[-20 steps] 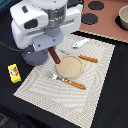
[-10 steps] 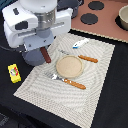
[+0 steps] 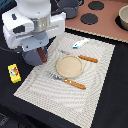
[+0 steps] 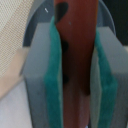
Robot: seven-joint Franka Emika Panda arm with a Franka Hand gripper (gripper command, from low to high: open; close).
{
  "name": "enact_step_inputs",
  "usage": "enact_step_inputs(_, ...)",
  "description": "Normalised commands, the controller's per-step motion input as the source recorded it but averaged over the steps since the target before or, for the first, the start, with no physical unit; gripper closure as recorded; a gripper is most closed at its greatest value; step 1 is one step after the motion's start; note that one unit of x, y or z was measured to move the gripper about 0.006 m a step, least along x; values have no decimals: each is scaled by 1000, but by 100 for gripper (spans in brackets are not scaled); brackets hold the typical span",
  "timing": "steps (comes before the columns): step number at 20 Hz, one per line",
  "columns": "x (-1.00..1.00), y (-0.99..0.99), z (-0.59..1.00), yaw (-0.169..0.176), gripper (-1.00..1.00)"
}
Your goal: Interact with the objects in diverse but meaningful ways.
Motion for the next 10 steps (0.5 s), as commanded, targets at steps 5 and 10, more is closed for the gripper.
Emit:
enact_step_inputs(5, -947, 272, -351, 26, 100)
enact_step_inputs(10, -863, 359, -180, 24, 100)
